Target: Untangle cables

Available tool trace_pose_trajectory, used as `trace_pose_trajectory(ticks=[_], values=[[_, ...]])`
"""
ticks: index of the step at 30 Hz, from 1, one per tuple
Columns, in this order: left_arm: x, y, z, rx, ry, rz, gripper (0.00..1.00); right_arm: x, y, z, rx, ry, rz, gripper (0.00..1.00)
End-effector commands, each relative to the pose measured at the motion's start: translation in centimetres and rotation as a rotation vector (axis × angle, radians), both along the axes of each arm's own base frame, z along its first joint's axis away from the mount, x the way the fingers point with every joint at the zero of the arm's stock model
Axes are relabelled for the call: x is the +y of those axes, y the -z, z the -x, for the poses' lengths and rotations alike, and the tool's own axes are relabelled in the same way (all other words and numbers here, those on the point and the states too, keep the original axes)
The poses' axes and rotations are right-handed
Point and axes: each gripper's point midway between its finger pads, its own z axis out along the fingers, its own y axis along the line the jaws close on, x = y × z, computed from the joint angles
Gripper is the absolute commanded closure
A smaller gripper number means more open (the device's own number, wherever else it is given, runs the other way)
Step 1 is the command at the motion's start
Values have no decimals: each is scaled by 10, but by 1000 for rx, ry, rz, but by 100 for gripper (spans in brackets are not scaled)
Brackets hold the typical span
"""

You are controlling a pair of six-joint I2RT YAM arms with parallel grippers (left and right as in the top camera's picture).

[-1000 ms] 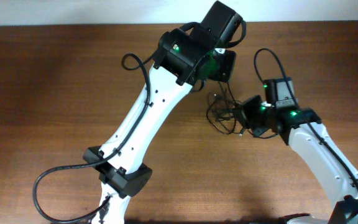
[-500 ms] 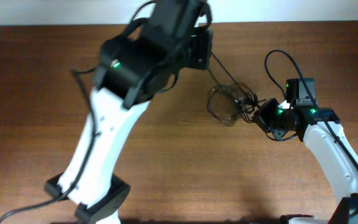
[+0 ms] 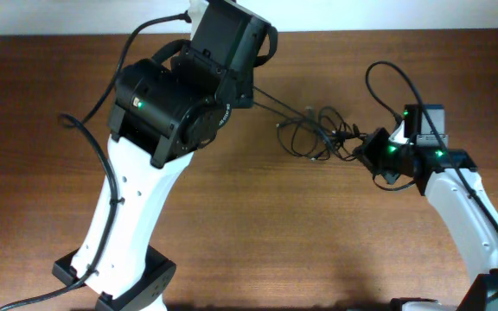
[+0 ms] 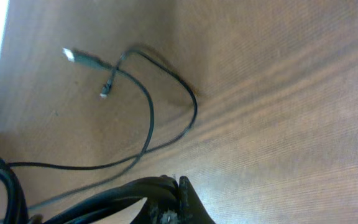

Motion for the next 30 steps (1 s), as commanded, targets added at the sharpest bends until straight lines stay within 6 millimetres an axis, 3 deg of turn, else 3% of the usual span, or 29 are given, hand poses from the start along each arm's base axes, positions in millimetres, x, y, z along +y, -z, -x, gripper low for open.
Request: trace_pose_trajectory(ticks=[1, 5, 6, 8, 10, 12, 22, 26, 27, 28, 30], values=[[52, -35, 4, -139, -208, -47, 100, -60, 16, 2, 9, 64, 172, 96], [47, -22, 7, -79, -177, -59, 100, -77, 13, 2, -33, 10, 180, 96], [42, -17, 6, -59, -140, -64, 100, -70, 8, -1, -80, -62, 153, 96], [31, -5, 4, -13, -105, -53, 100, -32, -19, -7, -309, -361, 38, 96], [19, 11, 1, 43, -68, -40, 100, -16, -33, -5, -409, -472, -19, 95], [7, 27, -2, 100, -35, -28, 100, -16, -34, -5, -413, -475, -19, 92], [-78, 149, -10, 514, 344, -32, 100, -7, -30, 11, -335, -462, -111, 91], [-91, 179, -12, 600, 404, -36, 98, -17, -17, 14, -270, -431, -52, 90], [-91, 184, -12, 612, 402, -43, 91, -22, -11, 17, -236, -416, -20, 89], [-92, 190, -14, 623, 418, -61, 54, -30, -1, 23, -174, -394, 28, 83], [-86, 191, -17, 617, 405, -73, 12, -38, 7, 28, -122, -375, 69, 73]])
